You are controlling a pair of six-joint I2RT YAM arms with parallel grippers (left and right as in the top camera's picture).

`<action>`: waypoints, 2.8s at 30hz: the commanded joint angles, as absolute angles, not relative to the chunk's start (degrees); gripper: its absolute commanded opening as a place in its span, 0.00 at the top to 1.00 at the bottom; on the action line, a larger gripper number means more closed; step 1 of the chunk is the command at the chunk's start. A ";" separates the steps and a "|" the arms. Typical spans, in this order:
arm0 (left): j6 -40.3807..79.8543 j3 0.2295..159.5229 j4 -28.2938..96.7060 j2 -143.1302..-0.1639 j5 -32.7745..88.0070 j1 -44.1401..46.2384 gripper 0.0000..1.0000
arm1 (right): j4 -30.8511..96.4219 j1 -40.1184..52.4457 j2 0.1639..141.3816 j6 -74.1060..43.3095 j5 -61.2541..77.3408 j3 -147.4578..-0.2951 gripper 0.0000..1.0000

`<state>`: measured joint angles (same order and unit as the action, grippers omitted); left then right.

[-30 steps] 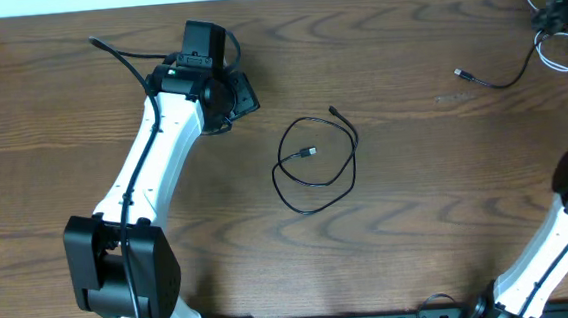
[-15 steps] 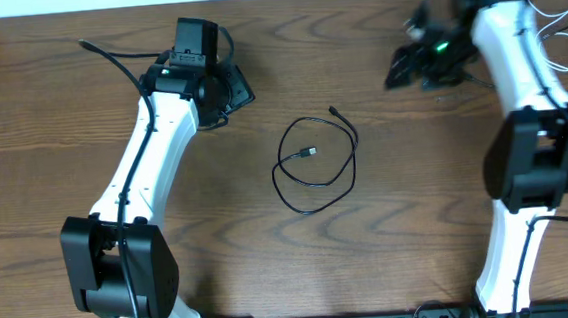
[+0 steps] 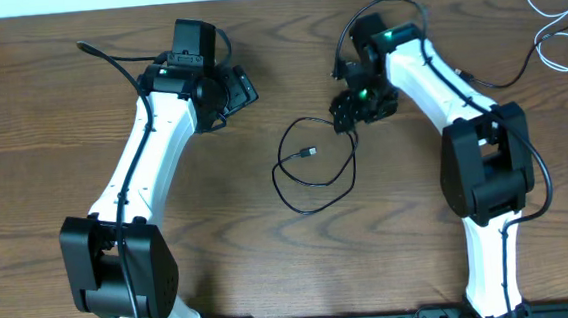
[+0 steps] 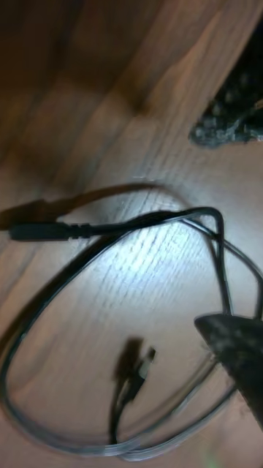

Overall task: Untangle cables
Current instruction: 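Return the right gripper to the last black cable and grasp it, then drag the last black cable to the upper right corner pile, then release the cable and lift the right gripper away from the pile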

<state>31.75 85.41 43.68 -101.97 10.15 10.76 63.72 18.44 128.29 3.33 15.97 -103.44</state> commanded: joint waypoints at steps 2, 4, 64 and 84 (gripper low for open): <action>32.01 85.08 44.05 -102.67 9.78 10.57 0.16 | 61.82 19.84 127.61 3.05 13.41 -99.11 0.40; 32.01 85.08 44.05 -102.67 9.76 10.57 0.02 | 60.53 19.99 127.61 1.54 13.43 -97.38 0.43; 32.01 85.08 44.05 -102.67 9.76 10.57 0.02 | 51.88 -25.58 102.06 -13.08 -19.66 -130.34 0.99; 32.01 85.08 44.05 -102.67 9.78 10.57 0.02 | 88.16 -23.49 126.74 -16.53 -5.56 -129.34 0.89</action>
